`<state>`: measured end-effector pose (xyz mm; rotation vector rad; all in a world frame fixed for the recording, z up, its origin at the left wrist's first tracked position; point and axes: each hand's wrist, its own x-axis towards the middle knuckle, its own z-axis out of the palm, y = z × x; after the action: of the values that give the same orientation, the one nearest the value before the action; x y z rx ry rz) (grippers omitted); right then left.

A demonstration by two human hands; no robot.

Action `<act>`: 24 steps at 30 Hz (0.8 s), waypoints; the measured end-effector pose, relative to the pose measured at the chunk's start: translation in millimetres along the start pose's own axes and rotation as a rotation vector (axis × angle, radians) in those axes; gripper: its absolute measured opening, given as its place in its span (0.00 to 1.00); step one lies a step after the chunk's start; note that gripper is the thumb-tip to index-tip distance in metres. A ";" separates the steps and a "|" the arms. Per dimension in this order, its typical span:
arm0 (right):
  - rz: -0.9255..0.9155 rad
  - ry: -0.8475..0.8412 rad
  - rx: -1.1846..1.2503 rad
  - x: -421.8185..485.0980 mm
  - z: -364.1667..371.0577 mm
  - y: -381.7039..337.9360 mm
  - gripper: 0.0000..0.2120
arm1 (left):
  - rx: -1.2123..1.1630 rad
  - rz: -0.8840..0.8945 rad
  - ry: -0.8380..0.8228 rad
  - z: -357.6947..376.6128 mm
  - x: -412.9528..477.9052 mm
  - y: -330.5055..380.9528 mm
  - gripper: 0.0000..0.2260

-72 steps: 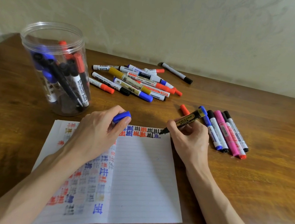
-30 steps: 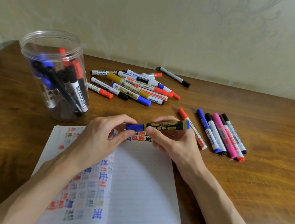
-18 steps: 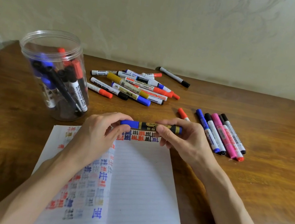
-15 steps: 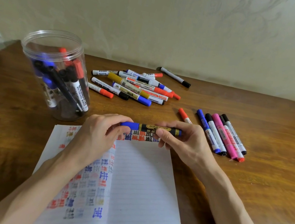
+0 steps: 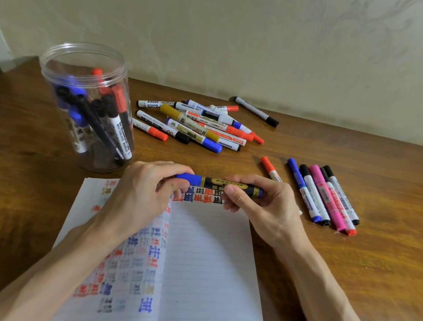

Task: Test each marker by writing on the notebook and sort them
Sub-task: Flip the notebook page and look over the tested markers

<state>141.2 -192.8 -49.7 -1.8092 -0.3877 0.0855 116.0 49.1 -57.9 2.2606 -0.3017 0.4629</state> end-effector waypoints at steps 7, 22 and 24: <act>0.015 0.015 0.137 4.1 -2.8 -8.1 0.14 | -0.067 0.004 -0.018 -9.6 10.5 20.4 0.11; -0.151 -0.286 -0.264 -3.7 51.9 -10.2 0.09 | -0.219 0.168 0.309 -93.4 60.0 62.9 0.08; -0.168 -0.356 -0.346 -5.8 60.4 -13.2 0.14 | -0.192 0.185 0.363 -110.3 67.0 63.1 0.08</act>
<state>117.2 -135.7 -54.7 -2.0966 -0.8481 0.2367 128.5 85.8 80.4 1.9259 -0.3521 0.8886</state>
